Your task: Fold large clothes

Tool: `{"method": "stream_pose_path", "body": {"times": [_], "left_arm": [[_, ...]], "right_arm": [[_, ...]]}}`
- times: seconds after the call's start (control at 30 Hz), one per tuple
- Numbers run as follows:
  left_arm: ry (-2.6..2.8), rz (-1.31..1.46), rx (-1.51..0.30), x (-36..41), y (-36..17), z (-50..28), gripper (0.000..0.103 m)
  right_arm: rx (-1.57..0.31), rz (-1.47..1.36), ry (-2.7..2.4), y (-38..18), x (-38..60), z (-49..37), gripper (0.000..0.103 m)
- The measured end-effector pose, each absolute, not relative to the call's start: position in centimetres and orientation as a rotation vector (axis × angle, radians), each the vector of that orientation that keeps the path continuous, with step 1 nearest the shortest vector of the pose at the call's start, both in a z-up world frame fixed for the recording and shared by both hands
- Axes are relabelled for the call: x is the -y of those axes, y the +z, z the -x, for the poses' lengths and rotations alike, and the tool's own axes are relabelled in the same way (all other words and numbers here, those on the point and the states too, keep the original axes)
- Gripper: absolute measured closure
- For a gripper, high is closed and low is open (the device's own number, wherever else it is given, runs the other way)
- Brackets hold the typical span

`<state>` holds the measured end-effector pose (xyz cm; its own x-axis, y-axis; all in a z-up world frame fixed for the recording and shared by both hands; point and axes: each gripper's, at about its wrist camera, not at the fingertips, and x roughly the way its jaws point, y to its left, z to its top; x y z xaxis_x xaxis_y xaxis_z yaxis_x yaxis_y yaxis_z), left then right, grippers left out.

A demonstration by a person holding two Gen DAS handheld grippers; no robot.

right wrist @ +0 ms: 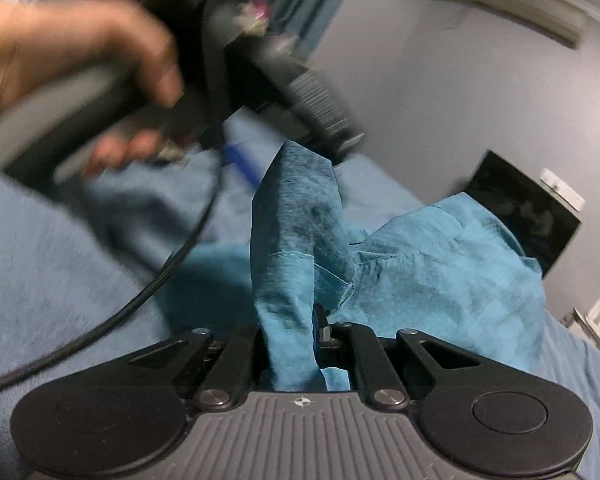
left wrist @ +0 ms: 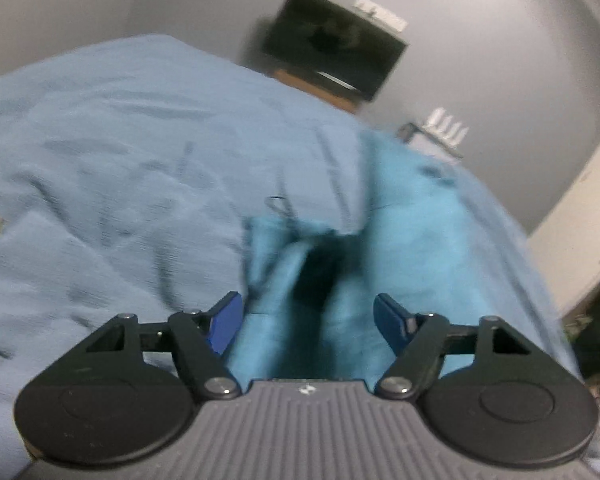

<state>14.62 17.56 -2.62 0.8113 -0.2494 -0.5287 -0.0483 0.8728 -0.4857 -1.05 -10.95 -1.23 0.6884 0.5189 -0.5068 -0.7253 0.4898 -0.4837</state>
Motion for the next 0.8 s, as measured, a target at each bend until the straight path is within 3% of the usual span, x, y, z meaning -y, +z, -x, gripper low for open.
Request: {"method": "stream_pose_path", "body": {"times": [0.17,0.3,0.7,0.77,0.8], "left_arm": [[-0.245,0.497,-0.676,-16.4,-2.7,-15.1,0.042],[-0.243,0.508,-0.795,-16.2,-4.3,-15.8,0.058],[-0.248,0.614,-0.937,-16.1,-5.7,-16.4,0.060],[-0.236,0.601,-0.950,-16.0,-5.9,-16.6,0.069],[-0.223,0.593,-0.957,-16.0,-5.9,-16.6,0.084]], "right_arm": [[-0.347,0.773,0.785,-2.7,9.4,1.4,0.095],[-0.366,0.737,0.789,-2.4,9.2,0.1,0.095],[-0.397,0.725,0.777,-1.9,6.5,-2.6,0.094],[-0.417,0.704,0.779,-1.2,6.9,-4.0,0.094],[-0.425,0.697,0.777,-1.2,6.8,-4.3,0.094]]}}
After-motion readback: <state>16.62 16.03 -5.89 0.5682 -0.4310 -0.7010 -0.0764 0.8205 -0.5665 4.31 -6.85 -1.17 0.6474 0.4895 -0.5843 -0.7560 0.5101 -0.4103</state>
